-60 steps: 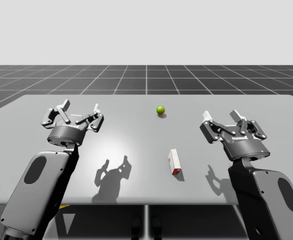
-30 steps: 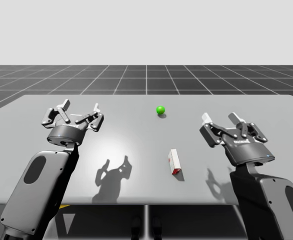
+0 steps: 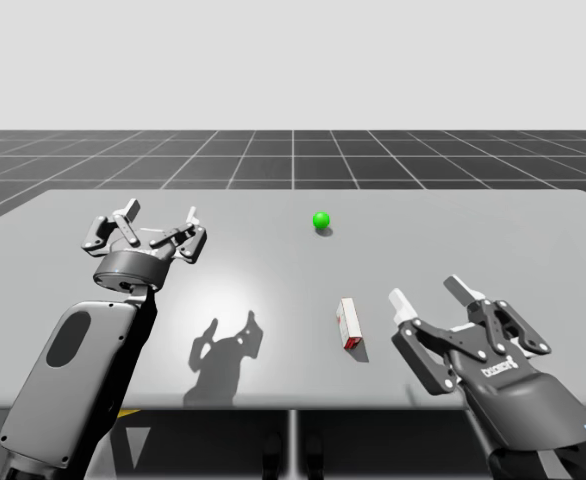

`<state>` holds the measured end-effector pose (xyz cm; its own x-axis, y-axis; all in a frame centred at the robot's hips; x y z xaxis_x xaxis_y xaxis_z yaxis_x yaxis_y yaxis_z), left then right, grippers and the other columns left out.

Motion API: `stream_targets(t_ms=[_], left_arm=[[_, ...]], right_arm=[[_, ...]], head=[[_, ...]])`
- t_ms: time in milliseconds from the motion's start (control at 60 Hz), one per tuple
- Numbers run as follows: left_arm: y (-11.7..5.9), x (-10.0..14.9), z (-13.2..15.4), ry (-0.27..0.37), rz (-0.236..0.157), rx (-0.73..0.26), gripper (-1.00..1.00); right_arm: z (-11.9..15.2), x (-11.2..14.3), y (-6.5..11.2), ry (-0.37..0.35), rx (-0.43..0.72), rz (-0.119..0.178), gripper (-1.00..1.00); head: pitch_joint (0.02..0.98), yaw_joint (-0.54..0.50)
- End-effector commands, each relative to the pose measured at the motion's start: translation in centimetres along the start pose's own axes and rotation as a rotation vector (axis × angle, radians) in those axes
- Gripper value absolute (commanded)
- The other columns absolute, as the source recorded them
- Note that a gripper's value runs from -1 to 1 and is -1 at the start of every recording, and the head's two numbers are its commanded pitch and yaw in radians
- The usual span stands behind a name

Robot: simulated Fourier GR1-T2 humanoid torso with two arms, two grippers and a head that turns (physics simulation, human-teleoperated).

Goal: Watch the red light. When it turns green, pick up the object.

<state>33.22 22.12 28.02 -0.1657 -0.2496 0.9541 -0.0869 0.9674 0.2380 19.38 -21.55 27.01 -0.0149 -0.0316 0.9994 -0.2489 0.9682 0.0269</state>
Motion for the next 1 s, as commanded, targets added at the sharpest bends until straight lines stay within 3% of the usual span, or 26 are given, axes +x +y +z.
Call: stream_targets(t_ms=[17, 100, 133, 267, 450, 533, 650, 817, 867, 950, 1000], left_arm=[[-0.1, -0.1, 0.0, 0.001, -0.002, -0.003, -1.0], [-0.2, -0.1, 0.0, 0.001, -0.003, -0.004, -1.0], [-0.2, -0.1, 0.0, -0.001, -0.005, -0.005, -1.0], [-0.3, -0.1, 0.0, -0.006, -0.007, -0.007, -1.0], [-0.4, -0.1, 0.0, -0.005, -0.009, -0.007, -1.0], [-0.5, -0.2, -0.1, -0.005, -0.01, -0.009, -1.0], [-0.5, -0.2, -0.1, -0.005, -0.01, -0.009, -1.0], [-0.5, -0.2, -0.1, -0.004, -0.013, -0.009, -1.0], [-0.5, -0.2, 0.0, -0.004, -0.013, -0.01, -1.0], [-0.5, -0.2, 0.0, -0.004, -0.014, -0.01, -1.0], [-0.5, -0.2, 0.0, -0.004, -0.013, -0.01, -1.0]], right_arm=[[2.5, -1.8, 1.7, 0.04, 0.062, -0.002, -1.0], [3.3, -2.8, 2.3, 0.062, 0.093, 0.002, -1.0], [3.6, -3.3, 2.6, 0.072, 0.099, -0.023, -1.0], [4.8, -4.7, 3.2, 0.101, 0.16, -0.039, -1.0], [6.0, -6.5, 4.1, 0.146, 0.204, -0.041, -1.0], [5.9, -7.7, 4.7, 0.159, 0.191, -0.019, -1.0], [5.3, -8.9, 5.2, 0.19, 0.172, -0.029, -1.0], [3.5, -10.6, 5.8, 0.219, 0.097, -0.01, -1.0], [2.8, -11.3, 5.9, 0.215, 0.054, 0.034, -1.0], [1.9, -12.0, 5.9, 0.227, 0.003, 0.045, -1.0], [1.4, -12.3, 6.0, 0.237, -0.028, 0.068, -1.0]], head=[[0.858, -0.22], [0.86, -0.22], [0.861, -0.22], [0.863, -0.22], [0.866, -0.22], [0.866, -0.22], [0.866, -0.21], [0.869, -0.21], [0.869, -0.21], [0.87, -0.21], [0.87, -0.21]])
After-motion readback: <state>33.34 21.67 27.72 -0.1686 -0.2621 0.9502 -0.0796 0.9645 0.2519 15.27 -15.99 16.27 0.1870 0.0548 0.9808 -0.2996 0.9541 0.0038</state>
